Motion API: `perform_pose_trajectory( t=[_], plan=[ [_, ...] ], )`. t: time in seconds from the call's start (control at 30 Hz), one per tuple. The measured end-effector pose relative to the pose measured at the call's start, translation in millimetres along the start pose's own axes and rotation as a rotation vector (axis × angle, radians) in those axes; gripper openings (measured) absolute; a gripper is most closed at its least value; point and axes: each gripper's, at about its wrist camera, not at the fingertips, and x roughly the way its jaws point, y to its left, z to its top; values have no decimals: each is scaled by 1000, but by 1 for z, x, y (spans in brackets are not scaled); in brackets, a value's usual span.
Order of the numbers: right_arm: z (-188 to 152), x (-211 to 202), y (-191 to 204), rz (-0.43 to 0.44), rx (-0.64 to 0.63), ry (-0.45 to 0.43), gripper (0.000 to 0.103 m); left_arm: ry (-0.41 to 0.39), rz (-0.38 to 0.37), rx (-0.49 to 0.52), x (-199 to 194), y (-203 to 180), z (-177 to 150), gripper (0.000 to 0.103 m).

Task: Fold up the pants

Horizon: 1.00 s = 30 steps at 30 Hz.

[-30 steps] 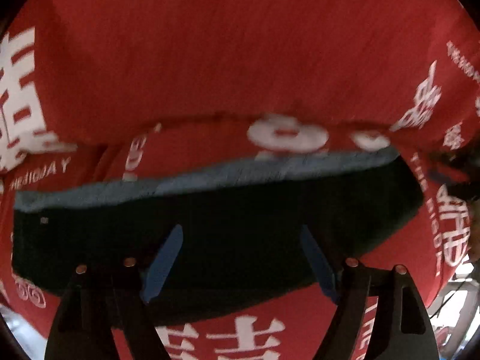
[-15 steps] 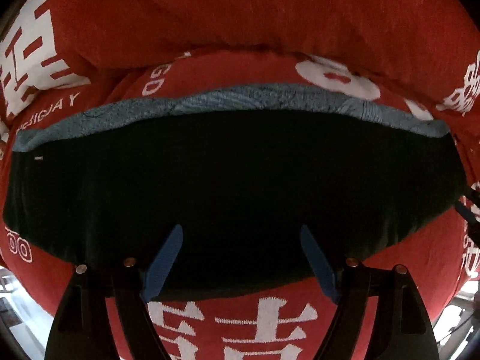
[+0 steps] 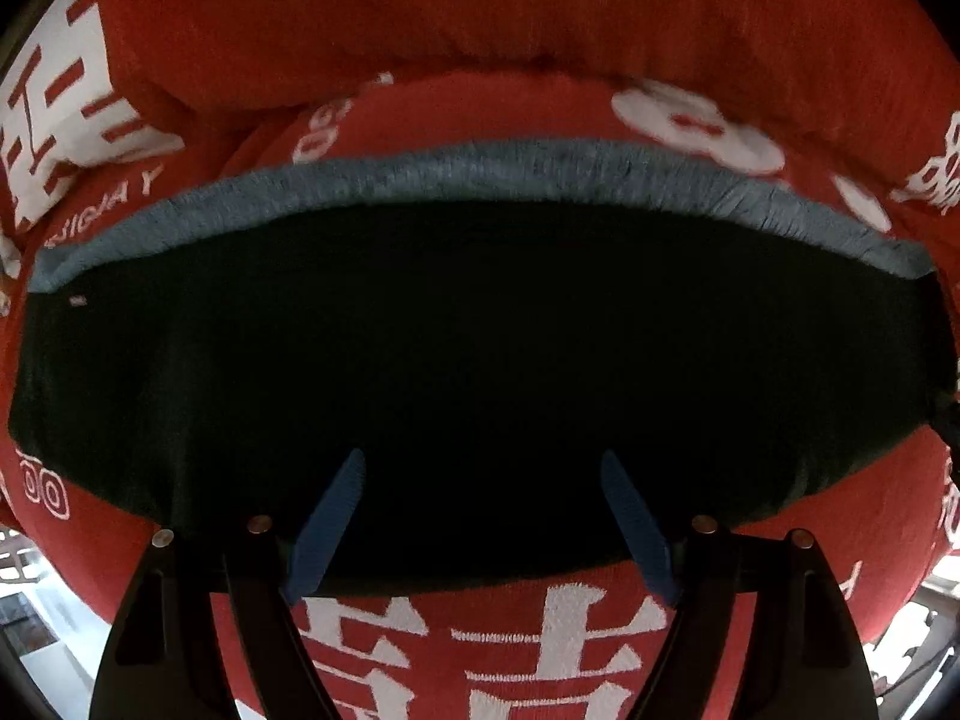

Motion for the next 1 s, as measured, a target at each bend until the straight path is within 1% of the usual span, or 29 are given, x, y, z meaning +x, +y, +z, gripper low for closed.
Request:
perform_pose_trajectory(
  t=[0.03,0.07,0.13,0.17,0.23,0.3,0.4,0.43,0.47,0.5,0.53,0.57,0.63,0.67,0.7,0.73,0.77,0.8,0.83,0.87,0.93,0.97,1.0],
  plan=[
    [-2,-7,8,-17,-31,-19,18,-16,-1,4,-5,0,4,81],
    [-7,-18,21,-40,-91,-52,18,-36,-2,11,-9,-1,9,81],
    [-13,-26,41,-67,-182,-83,18,-61,-6,31,-11,-9,21,81],
    [-14,-23,57,-75,-244,-79,18,-62,-3,37,-9,-12,26,81],
    [-9,-9,77,-82,-318,-53,18,-58,7,45,0,-24,36,81],
    [1,19,98,-134,-385,-29,17,-53,31,44,11,-33,43,81],
    [22,54,106,-168,-412,5,17,-40,62,10,29,-31,49,81],
    [29,65,106,-200,-417,13,17,-44,69,-8,33,-26,52,87],
    [36,72,103,-235,-424,7,13,-54,73,-35,34,-16,55,88],
    [42,73,99,-238,-426,-14,8,-58,79,-49,35,-10,57,88],
    [47,70,97,-241,-421,-39,7,-58,86,-69,34,2,60,88],
    [53,63,92,-273,-391,-75,7,-57,96,-81,33,11,61,88],
    [58,51,86,-291,-331,-109,7,-49,149,-102,29,31,62,88],
    [57,44,86,-295,-308,-117,12,-45,172,-116,26,44,62,88],
    [55,40,87,-297,-305,-114,15,-44,179,-131,22,56,61,88],
    [51,38,89,-299,-308,-107,22,-38,192,-156,15,74,58,88],
    [44,35,93,-289,-310,-92,26,-33,202,-171,11,86,55,88],
    [38,33,96,-267,-308,-80,33,-31,205,-181,7,95,53,88],
    [30,31,100,-234,-307,-70,35,-29,211,-194,2,110,47,88],
    [16,32,107,-181,-308,-47,38,-28,214,-201,-2,119,42,88],
    [-7,37,119,-110,-314,1,38,-30,218,-201,-8,135,33,88],
    [-28,46,131,-54,-323,49,39,-29,219,-199,-10,145,27,88],
    [-44,54,140,-17,-332,87,39,-29,215,-196,-11,152,22,88]
  ],
)
